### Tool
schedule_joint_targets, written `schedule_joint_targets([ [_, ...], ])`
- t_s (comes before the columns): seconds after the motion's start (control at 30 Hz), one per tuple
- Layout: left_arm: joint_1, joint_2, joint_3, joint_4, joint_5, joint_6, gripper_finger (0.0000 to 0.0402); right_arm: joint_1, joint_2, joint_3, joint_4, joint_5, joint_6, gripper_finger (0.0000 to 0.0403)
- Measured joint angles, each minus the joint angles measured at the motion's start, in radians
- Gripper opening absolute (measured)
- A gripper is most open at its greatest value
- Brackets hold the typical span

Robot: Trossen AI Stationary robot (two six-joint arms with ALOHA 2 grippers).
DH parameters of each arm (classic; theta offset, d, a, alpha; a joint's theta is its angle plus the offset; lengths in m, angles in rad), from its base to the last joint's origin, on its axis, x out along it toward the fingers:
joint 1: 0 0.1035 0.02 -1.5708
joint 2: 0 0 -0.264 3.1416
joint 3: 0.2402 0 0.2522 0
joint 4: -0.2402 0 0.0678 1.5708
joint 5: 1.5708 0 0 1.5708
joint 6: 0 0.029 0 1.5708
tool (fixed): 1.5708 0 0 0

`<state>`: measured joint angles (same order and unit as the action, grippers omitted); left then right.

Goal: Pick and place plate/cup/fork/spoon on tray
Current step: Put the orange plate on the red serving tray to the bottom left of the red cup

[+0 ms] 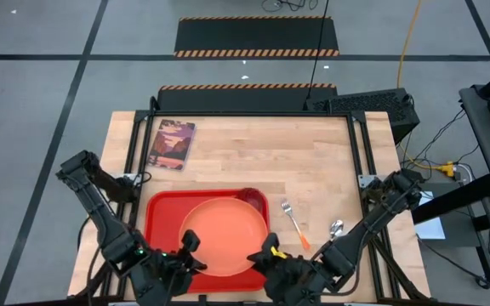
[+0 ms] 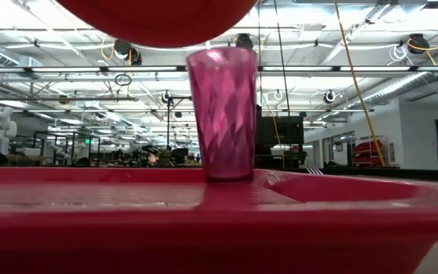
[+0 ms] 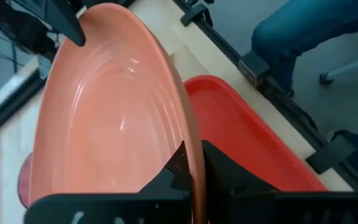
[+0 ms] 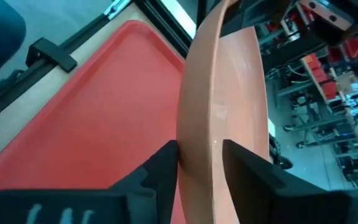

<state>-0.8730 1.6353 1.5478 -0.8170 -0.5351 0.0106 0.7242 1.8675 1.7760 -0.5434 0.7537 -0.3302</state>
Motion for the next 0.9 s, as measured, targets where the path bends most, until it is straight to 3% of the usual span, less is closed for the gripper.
schedule_joint_targets([
  [0.2, 0.006, -0.001, 0.0, 0.003, -0.042, 0.009, 0.0012, -0.003, 0.0, 0.0, -0.002, 0.019, 0.003, 0.0132],
  [0.4, -0.007, -0.003, 0.0, -0.005, -0.081, 0.01, 0.0012, 0.015, -0.004, 0.0, -0.008, 0.115, 0.015, 0.0132],
  [0.9, -0.196, 0.01, 0.0, -0.002, -0.123, -0.191, 0.0012, 0.115, -0.043, 0.0, -0.007, 0.141, 0.048, 0.0132],
])
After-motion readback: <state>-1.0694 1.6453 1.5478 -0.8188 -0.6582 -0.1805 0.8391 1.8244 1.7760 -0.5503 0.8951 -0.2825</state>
